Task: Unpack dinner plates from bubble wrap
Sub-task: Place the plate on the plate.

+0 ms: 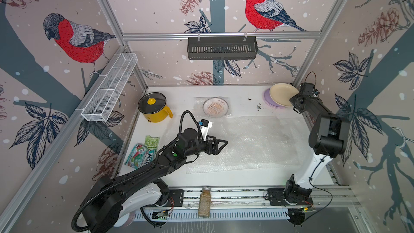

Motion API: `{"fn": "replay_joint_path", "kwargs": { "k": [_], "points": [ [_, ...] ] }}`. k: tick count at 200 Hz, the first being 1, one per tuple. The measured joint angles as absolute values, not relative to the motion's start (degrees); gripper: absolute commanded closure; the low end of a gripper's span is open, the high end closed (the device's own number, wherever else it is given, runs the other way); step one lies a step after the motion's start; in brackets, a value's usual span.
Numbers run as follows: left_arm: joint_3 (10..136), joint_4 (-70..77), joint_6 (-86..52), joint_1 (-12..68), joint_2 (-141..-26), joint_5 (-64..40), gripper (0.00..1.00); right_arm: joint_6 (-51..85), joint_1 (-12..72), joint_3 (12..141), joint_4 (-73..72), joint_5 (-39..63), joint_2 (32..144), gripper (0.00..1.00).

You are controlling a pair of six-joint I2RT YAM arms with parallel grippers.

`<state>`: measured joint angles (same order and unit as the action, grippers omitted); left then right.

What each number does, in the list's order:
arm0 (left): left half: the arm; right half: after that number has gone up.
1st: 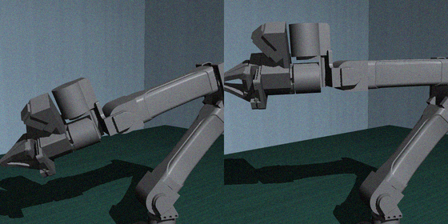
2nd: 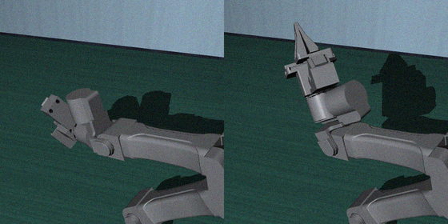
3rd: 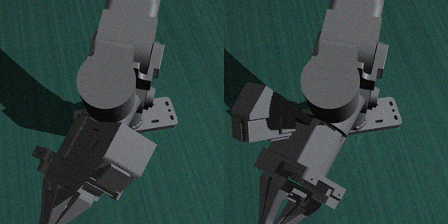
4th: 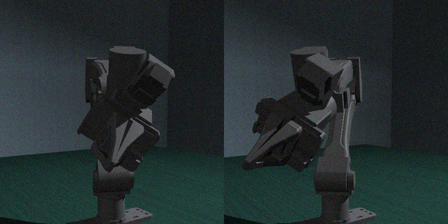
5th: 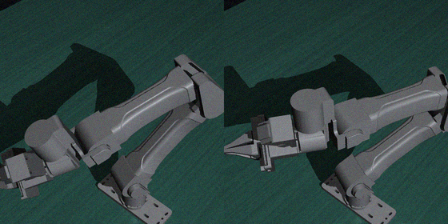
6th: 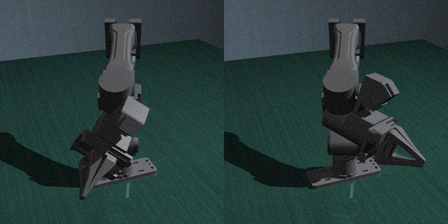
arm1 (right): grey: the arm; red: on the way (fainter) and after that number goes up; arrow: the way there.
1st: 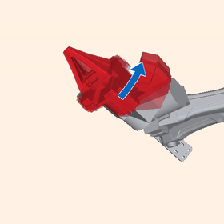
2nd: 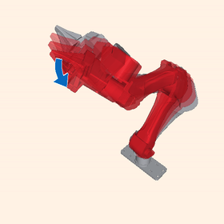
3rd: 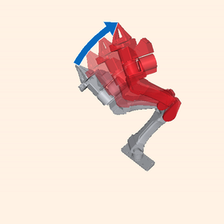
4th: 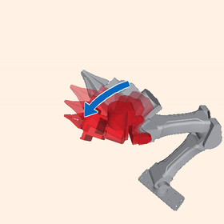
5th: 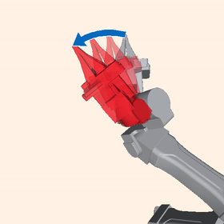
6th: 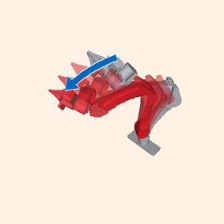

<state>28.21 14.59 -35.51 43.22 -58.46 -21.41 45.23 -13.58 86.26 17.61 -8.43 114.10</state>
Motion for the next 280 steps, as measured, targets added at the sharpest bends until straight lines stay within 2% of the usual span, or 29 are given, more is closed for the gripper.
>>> {"fn": "replay_joint_path", "kwargs": {
  "k": [89, 121, 159, 188, 205, 240, 275, 280],
  "points": [
    [26.9, 12.6, -35.6, 43.2, -60.1, -20.4, 0.03, 43.4, -11.3, 103.9, 24.5, -8.6, 128.8, 0.93],
    [26.9, 12.6, -35.6, 43.2, -60.1, -19.4, 0.03, 42.8, -11.2, 105.2, 26.5, -9.0, 130.1, 0.86],
    [26.7, 12.6, -35.6, 43.2, -60.0, -18.2, 0.03, 41.8, -10.8, 103.4, 27.6, -9.8, 128.4, 0.61],
    [26.7, 12.2, -35.6, 43.2, -59.9, -17.1, 0.03, 40.5, -9.3, 100.5, 27.4, -11.5, 124.0, 0.38],
    [26.7, 11.0, -35.6, 43.2, -59.6, -15.9, 0.03, 40.2, -7.9, 98.5, 26.4, -12.0, 120.8, 0.29],
    [26.9, 9.6, -35.6, 43.2, -58.5, -13.4, 0.03, 38.8, -4.4, 91.5, 23.1, -13.1, 112.7, 0.15],
    [26.7, 10.1, -35.7, 43.2, -59.7, -14.4, 0.03, 38.3, -0.4, 76.8, 19.6, -13.9, 100.2, 0.0],
    [26.7, 10.4, -35.6, 43.2, -60.4, -15.2, 0.03, 38.3, 0.0, 74.2, 18.7, -13.8, 98.0, 0.01]
  ]
}}
